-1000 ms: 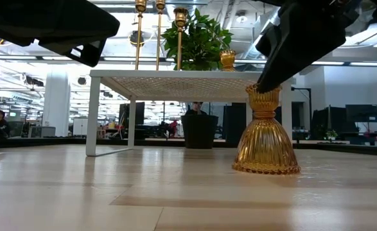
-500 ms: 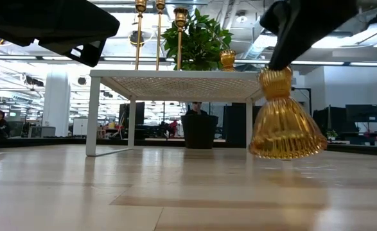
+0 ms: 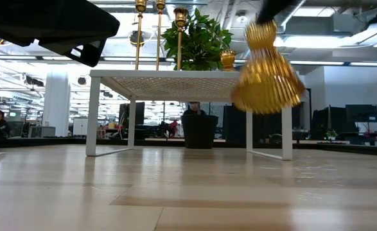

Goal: Pick & Place candle stick holders
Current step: Put the brown candle holder on the shelf

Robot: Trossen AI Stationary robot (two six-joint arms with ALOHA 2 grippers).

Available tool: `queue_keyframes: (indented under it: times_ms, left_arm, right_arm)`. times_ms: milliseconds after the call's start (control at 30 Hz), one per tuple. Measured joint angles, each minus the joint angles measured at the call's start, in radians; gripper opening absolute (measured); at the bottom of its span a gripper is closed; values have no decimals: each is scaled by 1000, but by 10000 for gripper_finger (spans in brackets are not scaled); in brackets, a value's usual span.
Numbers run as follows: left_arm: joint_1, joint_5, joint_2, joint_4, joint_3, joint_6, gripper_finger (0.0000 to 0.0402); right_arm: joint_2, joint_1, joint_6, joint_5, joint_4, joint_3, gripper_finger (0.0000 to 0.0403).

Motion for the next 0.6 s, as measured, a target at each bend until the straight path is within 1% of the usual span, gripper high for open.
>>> queue_keyframes:
  times_ms: [233, 333, 467, 600]
  left_arm:
    - [0, 0, 0, 0, 0, 0, 12]
    - [0, 0, 0, 0, 0, 0, 12]
    - [0, 0, 0, 0, 0, 0, 12]
    - [0, 0, 0, 0, 0, 0, 12]
  right_arm:
    - [-2, 0, -60, 24, -151, 184, 1]
    - [-3, -2, -87, 83, -227, 245, 1]
    - [-4, -31, -124, 165, -297, 288, 1]
    - [-4, -87, -180, 192, -310, 293, 1]
